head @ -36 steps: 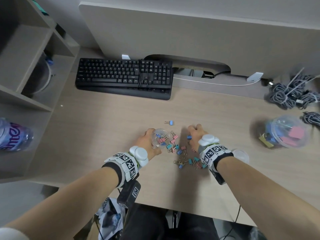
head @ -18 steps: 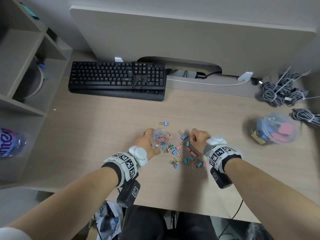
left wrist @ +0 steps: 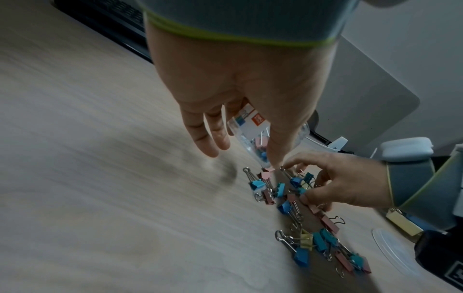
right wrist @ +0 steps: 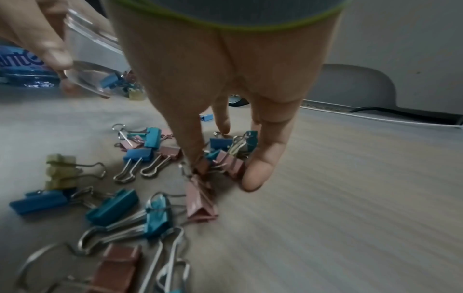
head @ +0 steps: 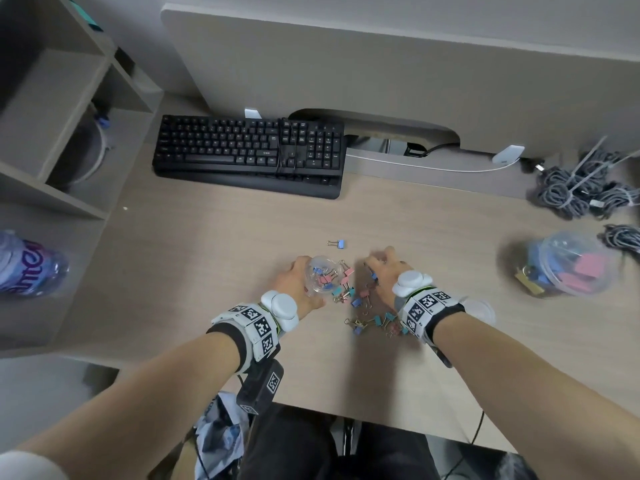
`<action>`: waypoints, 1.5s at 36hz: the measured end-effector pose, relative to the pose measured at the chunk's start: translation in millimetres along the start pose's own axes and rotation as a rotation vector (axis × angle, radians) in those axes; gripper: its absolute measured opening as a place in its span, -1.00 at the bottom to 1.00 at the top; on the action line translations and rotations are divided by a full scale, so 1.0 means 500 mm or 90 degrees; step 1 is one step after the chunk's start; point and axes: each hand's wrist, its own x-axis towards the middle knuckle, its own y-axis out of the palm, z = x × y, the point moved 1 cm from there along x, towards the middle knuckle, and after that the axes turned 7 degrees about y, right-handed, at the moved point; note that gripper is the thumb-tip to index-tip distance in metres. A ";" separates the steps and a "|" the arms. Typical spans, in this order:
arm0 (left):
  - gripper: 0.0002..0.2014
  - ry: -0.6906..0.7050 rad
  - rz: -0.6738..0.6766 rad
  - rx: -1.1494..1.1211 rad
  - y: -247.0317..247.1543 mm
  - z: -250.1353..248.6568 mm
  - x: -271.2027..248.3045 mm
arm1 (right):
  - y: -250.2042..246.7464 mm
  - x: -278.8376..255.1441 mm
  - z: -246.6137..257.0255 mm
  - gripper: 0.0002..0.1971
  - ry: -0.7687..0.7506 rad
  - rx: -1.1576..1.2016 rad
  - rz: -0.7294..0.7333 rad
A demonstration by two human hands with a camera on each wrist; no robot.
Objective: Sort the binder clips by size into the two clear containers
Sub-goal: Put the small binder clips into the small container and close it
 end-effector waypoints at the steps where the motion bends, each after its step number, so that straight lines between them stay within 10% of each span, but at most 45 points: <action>1: -0.27 0.000 0.000 -0.002 0.002 0.001 -0.001 | 0.000 -0.001 0.007 -0.51 0.001 -0.010 0.004; 22: -0.24 0.040 0.013 0.024 0.029 -0.071 0.037 | -0.123 -0.055 -0.005 -0.89 -0.037 0.444 -0.097; 45: -0.24 0.074 -0.025 0.015 0.014 -0.075 0.023 | -0.146 -0.101 0.016 -0.77 -0.105 0.350 -0.152; 54: -0.31 0.073 -0.037 -0.011 -0.001 -0.037 0.012 | -0.023 -0.096 -0.047 -0.20 0.015 0.060 0.050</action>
